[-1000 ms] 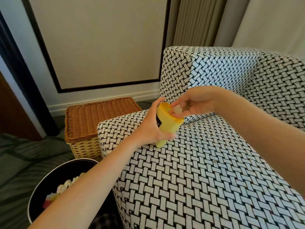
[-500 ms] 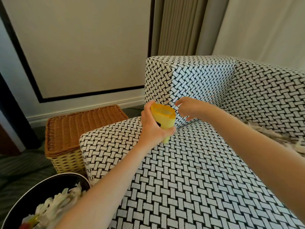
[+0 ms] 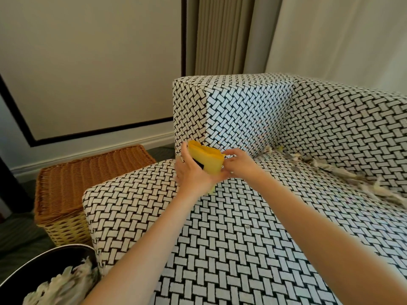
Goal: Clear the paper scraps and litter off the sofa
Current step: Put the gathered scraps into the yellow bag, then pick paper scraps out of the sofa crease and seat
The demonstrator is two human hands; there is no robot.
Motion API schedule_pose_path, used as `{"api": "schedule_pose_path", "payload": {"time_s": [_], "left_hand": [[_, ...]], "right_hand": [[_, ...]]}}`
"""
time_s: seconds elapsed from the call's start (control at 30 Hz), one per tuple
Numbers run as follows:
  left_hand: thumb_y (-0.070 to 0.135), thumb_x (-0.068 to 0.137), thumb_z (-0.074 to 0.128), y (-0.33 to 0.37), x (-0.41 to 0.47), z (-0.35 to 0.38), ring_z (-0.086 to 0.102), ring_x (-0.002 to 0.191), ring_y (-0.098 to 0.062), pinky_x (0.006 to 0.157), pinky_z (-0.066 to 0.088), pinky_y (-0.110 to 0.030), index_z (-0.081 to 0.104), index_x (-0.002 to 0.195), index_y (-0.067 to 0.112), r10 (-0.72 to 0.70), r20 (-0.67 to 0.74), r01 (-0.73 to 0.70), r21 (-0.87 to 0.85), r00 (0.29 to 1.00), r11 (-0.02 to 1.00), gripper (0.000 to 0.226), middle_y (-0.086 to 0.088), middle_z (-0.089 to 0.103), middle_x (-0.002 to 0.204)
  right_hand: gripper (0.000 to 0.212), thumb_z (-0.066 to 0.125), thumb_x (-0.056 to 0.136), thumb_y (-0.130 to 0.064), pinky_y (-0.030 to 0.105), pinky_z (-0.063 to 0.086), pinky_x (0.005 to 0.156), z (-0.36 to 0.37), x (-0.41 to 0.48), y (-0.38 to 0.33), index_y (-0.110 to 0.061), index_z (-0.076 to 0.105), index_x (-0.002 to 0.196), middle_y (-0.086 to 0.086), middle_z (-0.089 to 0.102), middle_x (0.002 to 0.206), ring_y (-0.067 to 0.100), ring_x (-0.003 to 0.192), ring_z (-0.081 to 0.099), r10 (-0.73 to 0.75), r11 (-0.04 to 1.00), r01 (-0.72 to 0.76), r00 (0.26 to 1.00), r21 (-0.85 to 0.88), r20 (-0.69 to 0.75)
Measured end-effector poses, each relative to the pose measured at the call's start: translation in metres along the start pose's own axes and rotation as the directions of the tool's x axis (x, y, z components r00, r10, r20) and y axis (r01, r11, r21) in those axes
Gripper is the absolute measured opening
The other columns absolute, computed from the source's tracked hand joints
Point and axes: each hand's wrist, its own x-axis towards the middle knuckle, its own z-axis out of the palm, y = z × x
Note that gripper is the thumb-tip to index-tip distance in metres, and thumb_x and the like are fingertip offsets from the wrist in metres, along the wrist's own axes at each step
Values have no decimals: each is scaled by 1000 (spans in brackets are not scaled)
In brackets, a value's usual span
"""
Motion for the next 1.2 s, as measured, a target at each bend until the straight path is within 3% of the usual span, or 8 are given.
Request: {"api": "schedule_pose_path", "payload": {"time_s": [0.07, 0.17, 0.23, 0.43, 0.6, 0.8, 0.93, 1.2], "left_hand": [[51, 64, 75, 7, -12, 1, 4, 142, -33, 116, 13, -53, -5, 142, 28, 183, -119, -154, 217, 976, 964, 114, -18, 3, 151], [27, 74, 64, 17, -22, 9, 33, 129, -35, 108, 34, -48, 23, 129, 22, 634, -198, -550, 353, 747, 757, 69, -22, 33, 137], [18, 75, 58, 28, -20, 23, 45, 117, -28, 103, 40, -37, 35, 123, 16, 727, -111, -657, 353, 677, 666, 52, -15, 46, 124], [13, 89, 50, 43, -1, 74, 43, 118, -17, 96, 41, -25, 40, 131, 12, 535, 290, -604, 269, 794, 750, 43, -5, 42, 130], [10, 93, 48, 45, 20, 116, 45, 119, -16, 101, 36, -24, 48, 124, 13, 400, 388, -498, 196, 830, 845, 32, -5, 47, 128], [10, 96, 44, 60, 48, 165, 53, 117, -18, 103, 42, -33, 56, 122, 14, 364, 388, -412, 45, 847, 910, 29, -3, 50, 134], [11, 98, 41, 76, 62, 191, 61, 80, -13, 70, 51, -22, 52, 129, 12, 314, 339, -319, -42, 887, 947, 33, -5, 51, 135], [22, 95, 49, 88, 90, 239, 56, 112, -23, 96, 45, -34, 53, 127, 10, 373, 437, -442, 63, 818, 895, 34, -9, 58, 124]], "right_hand": [[32, 52, 86, 0, 37, 55, 82, -9, 3, 16, -13, 53, 116, 7, 63, 101, 22, 88, 62, 6, 999, -11, 995, -43, -103], [25, 54, 89, -7, 37, 56, 77, -31, 3, 39, -10, 57, 114, 3, 61, 91, 19, 78, 58, -36, 996, 15, 964, -83, -265], [22, 55, 88, -6, 26, 51, 63, -47, 1, 51, -11, 59, 109, 0, 60, 94, 16, 76, 56, -132, 982, 70, 918, -174, -375], [29, 61, 83, -5, 28, 39, 88, -79, -4, 90, -13, 60, 110, 6, 54, 117, 23, 113, 47, -299, 880, 33, 814, -474, -498], [35, 58, 85, -6, 37, 32, 107, -112, 1, 104, -16, 57, 118, 14, 33, 142, 29, 133, 31, -100, 911, -160, 808, -380, -581], [30, 53, 91, -32, 27, 42, 81, -130, 22, 112, -20, 60, 118, 10, 43, 136, 22, 104, 55, -46, 838, -280, 819, -468, -572], [29, 54, 90, -39, 27, 40, 65, -142, 36, 111, -19, 61, 111, 4, 59, 108, 17, 81, 52, -81, 758, -335, 803, -559, -590], [18, 61, 86, -19, 26, 41, 56, -161, 63, 115, -15, 50, 99, -3, 56, 74, 13, 64, 51, -97, 821, -171, 899, -545, -428]]}}
